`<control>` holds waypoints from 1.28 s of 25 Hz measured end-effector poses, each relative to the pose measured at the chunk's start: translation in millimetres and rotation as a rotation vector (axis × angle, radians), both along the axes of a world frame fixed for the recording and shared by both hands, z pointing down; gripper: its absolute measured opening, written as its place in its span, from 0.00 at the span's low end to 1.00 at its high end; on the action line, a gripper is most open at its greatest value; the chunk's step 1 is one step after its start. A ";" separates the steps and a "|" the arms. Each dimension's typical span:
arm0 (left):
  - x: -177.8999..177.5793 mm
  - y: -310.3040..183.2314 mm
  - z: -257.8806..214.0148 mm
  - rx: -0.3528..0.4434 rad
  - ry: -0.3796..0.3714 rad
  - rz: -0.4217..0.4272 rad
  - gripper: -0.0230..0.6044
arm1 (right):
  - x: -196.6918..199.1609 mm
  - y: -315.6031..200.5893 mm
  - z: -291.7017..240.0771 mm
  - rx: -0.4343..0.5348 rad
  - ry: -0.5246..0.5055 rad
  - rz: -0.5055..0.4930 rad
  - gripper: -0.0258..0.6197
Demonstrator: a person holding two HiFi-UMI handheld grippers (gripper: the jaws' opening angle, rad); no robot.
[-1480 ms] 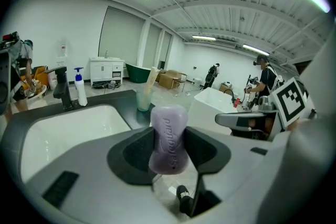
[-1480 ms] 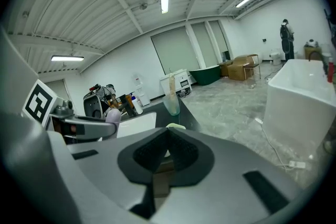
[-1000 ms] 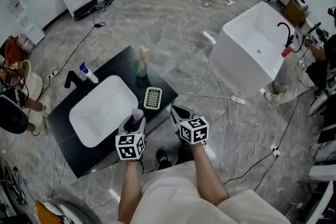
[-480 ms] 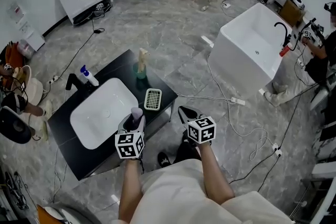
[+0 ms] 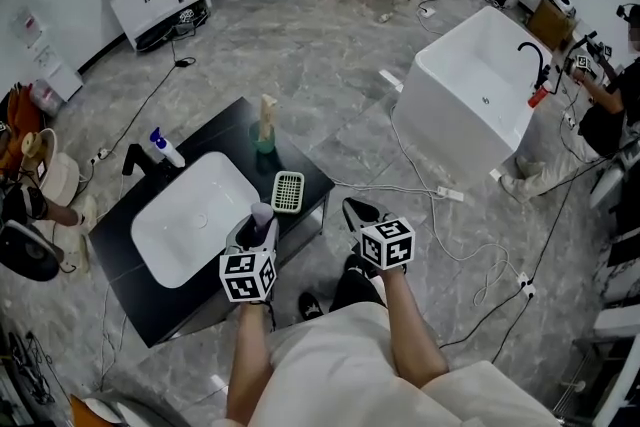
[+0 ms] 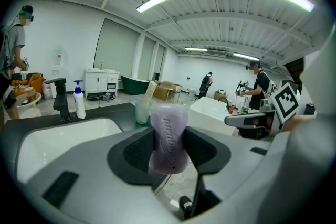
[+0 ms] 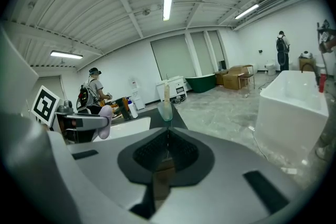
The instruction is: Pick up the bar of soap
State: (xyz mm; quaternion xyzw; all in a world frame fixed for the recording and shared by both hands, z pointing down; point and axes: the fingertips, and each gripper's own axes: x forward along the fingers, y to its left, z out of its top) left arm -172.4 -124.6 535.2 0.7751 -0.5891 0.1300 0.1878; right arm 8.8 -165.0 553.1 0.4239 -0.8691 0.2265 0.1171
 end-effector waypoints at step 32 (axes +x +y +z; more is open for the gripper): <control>5.4 -3.1 2.1 0.009 0.010 0.048 0.34 | -9.0 4.2 5.0 -0.038 -0.032 0.034 0.05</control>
